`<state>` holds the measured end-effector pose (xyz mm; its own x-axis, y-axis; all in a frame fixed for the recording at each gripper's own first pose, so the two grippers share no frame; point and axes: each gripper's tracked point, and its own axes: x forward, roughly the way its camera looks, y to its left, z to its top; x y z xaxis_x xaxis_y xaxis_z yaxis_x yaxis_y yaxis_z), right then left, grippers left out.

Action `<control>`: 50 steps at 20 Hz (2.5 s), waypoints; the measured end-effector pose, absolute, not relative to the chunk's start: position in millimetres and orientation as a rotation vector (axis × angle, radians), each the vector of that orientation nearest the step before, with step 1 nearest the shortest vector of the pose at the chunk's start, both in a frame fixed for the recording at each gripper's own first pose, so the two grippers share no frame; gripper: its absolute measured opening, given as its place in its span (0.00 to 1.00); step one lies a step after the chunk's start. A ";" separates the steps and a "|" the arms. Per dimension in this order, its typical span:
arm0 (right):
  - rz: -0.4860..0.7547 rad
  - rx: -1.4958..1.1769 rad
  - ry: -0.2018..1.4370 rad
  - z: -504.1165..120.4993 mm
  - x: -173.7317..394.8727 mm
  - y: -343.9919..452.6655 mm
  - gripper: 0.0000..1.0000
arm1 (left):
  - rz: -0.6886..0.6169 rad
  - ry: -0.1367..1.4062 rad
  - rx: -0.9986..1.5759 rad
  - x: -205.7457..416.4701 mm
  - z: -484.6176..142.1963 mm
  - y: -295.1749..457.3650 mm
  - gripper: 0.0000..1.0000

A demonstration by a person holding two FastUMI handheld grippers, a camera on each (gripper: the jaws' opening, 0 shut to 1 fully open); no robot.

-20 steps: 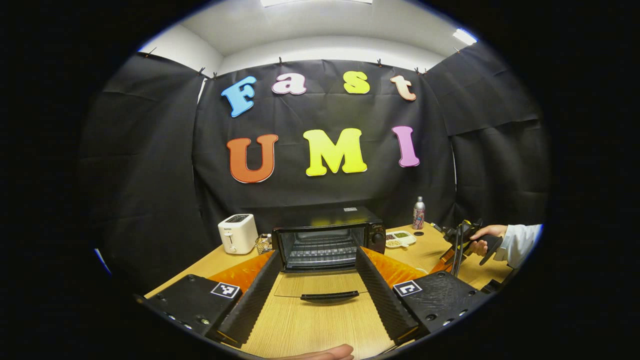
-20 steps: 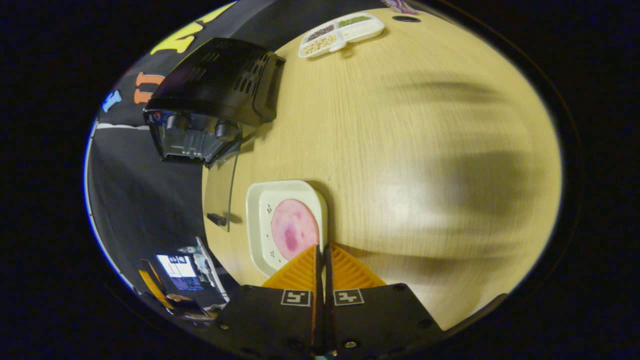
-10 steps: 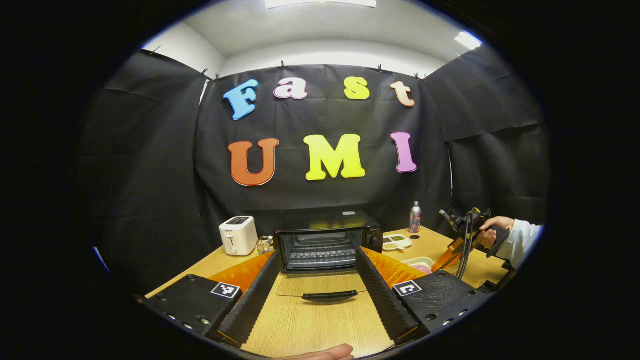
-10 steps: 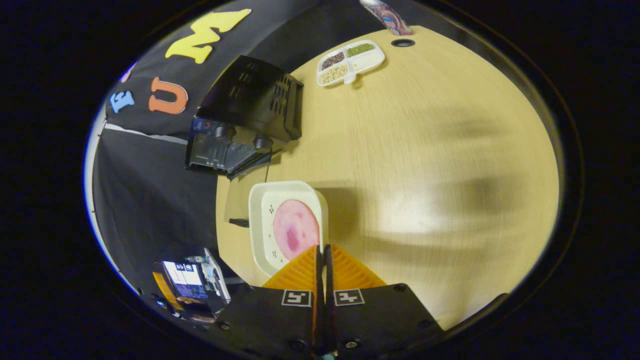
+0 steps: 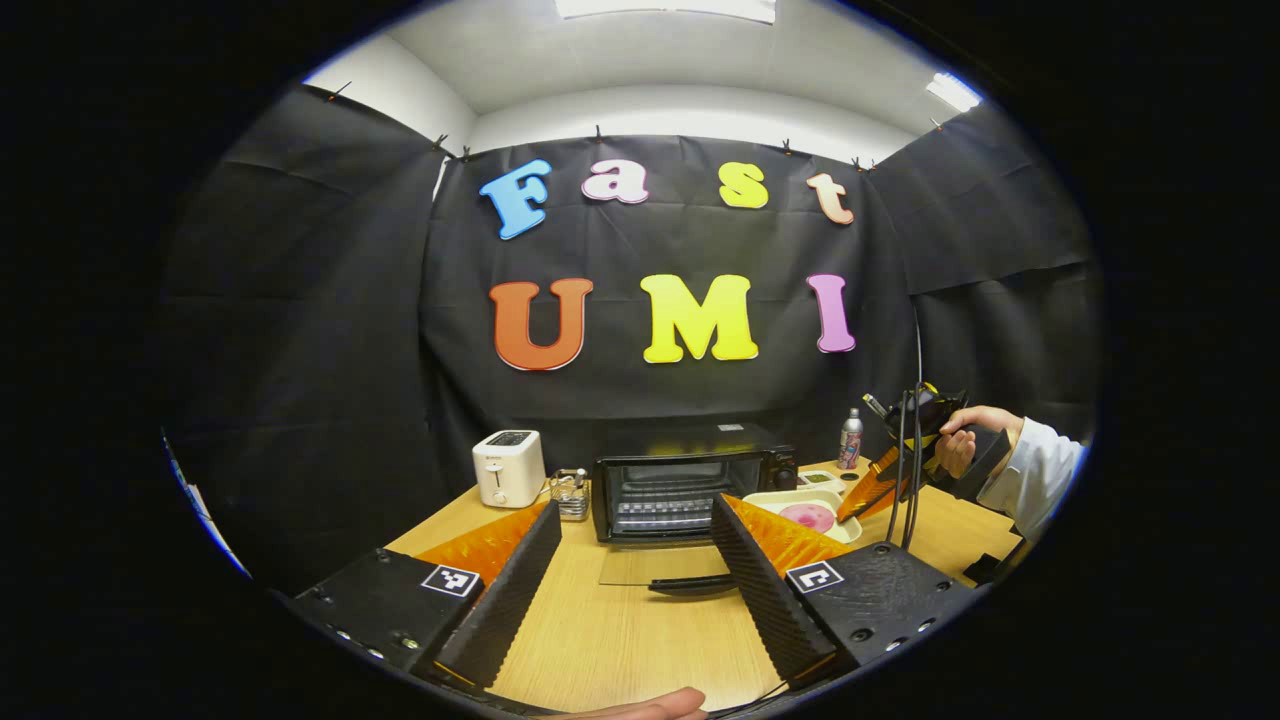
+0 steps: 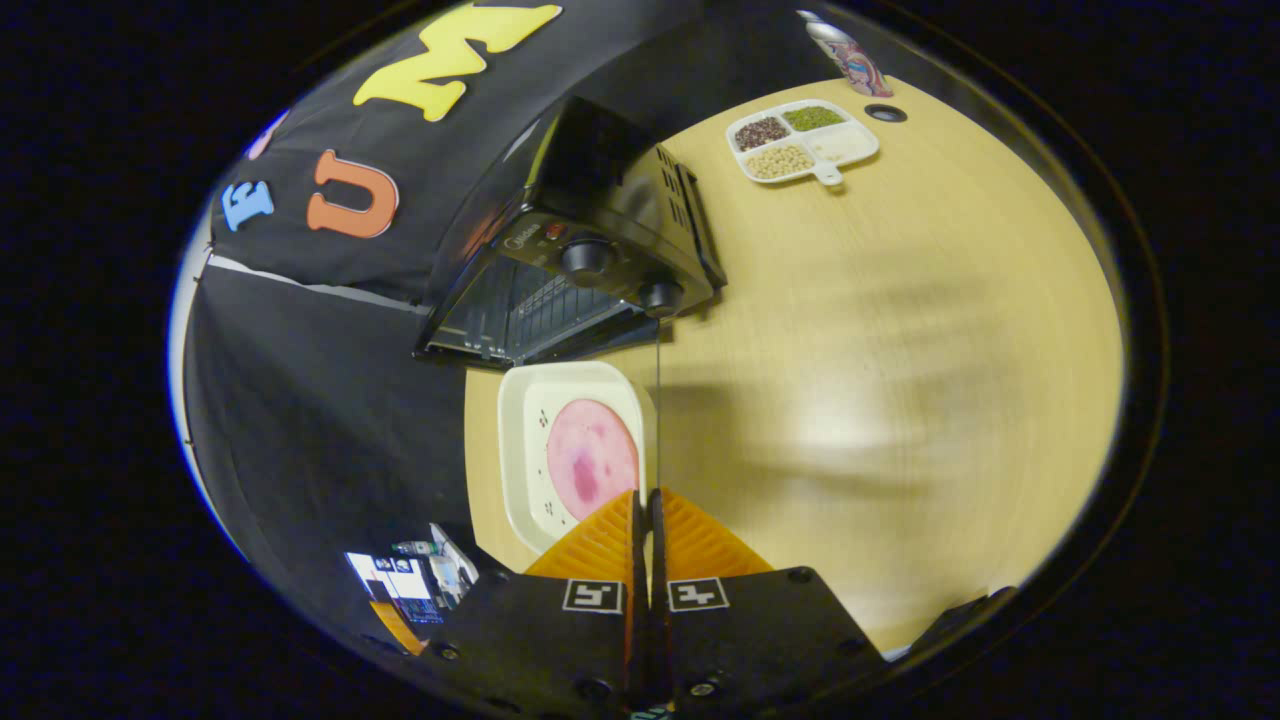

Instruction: Open the electric oven with the left hand, put the food in, and close the electric oven.

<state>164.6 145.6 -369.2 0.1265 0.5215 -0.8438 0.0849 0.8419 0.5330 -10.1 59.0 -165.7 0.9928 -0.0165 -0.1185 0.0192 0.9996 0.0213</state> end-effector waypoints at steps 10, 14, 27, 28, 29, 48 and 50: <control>0.070 0.787 1.172 -420.1 241.8 263.7 0.04 | 0.039 0.180 0.035 -9.0 -208.8 102.1 0.96; -0.043 0.962 1.016 -432.5 282.5 280.3 0.01 | 0.054 0.206 0.028 -2.4 -221.0 113.2 0.96; -0.010 0.933 0.663 -441.6 341.1 298.3 0.07 | 0.068 0.316 -0.008 15.8 -270.3 127.3 0.96; 0.001 0.895 0.648 -446.3 344.6 300.3 0.12 | 0.062 0.321 -0.009 16.1 -272.6 124.7 0.96; 0.006 0.856 0.640 -441.2 334.7 298.5 0.21 | 0.059 0.328 -0.007 12.3 -273.8 127.8 0.96; 0.125 0.353 0.227 -245.8 194.7 151.8 0.99 | -0.071 0.492 -0.021 36.7 -327.0 46.9 0.95; 0.142 0.263 0.164 -216.5 181.0 134.5 0.99 | -0.090 0.521 -0.024 42.2 -337.4 32.9 0.95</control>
